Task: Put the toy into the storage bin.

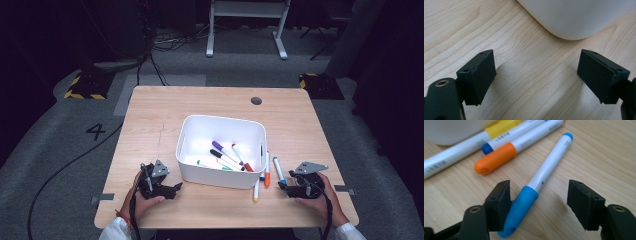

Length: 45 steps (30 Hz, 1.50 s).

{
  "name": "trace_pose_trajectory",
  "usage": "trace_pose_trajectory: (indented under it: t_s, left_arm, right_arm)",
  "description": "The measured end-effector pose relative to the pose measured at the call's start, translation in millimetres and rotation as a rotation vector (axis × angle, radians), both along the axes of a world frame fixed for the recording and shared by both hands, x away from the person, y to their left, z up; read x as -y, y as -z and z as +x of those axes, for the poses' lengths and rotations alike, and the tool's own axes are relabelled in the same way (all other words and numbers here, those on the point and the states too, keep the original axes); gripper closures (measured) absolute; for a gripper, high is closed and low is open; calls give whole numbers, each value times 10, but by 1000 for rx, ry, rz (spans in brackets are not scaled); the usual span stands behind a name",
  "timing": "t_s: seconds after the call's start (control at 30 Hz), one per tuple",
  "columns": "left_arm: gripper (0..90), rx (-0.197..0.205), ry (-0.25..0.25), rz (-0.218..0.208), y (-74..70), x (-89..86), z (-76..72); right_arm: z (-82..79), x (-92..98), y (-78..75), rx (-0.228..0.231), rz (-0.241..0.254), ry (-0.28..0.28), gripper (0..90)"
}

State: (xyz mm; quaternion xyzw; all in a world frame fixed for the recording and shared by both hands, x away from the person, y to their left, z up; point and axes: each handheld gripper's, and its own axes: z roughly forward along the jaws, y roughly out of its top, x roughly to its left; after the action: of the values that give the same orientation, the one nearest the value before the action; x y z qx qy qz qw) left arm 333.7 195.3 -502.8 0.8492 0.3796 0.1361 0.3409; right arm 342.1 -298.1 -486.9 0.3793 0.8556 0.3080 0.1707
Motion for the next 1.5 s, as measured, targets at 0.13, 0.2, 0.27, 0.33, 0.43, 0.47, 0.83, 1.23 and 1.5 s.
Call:
trace_pose_trajectory:
  t_s: [0.13,0.2,0.27,0.33,0.43,0.47,0.83,1.23,1.5]
  left_arm:
    - [153,1,-2,1,0,0,-1]
    - [153,0,0,0,0,0,0]
    - [153,0,0,0,0,0,0]
    - [153,0,0,0,0,0,0]
    - [153,0,-1,1,-1,0,-1]
    - [153,0,0,0,0,0,0]
    - [153,2,-6,2,-2,1,-3]
    - [153,1,-2,0,0,0,-1]
    - [153,2,-2,1,-1,0,-1]
  right_arm:
    - [35,145,25,-2,28,56,438]
    - [49,219,26,0,37,85,503]
    - [61,279,29,-5,62,111,579]
    - [74,324,30,2,59,117,635]
    - [97,369,31,7,62,133,715]
    - [107,387,28,5,61,134,726]
    - [163,486,-2,11,82,120,742]
    - [129,558,-399,115,147,91,742]
    - [166,464,-742,174,178,46,742]
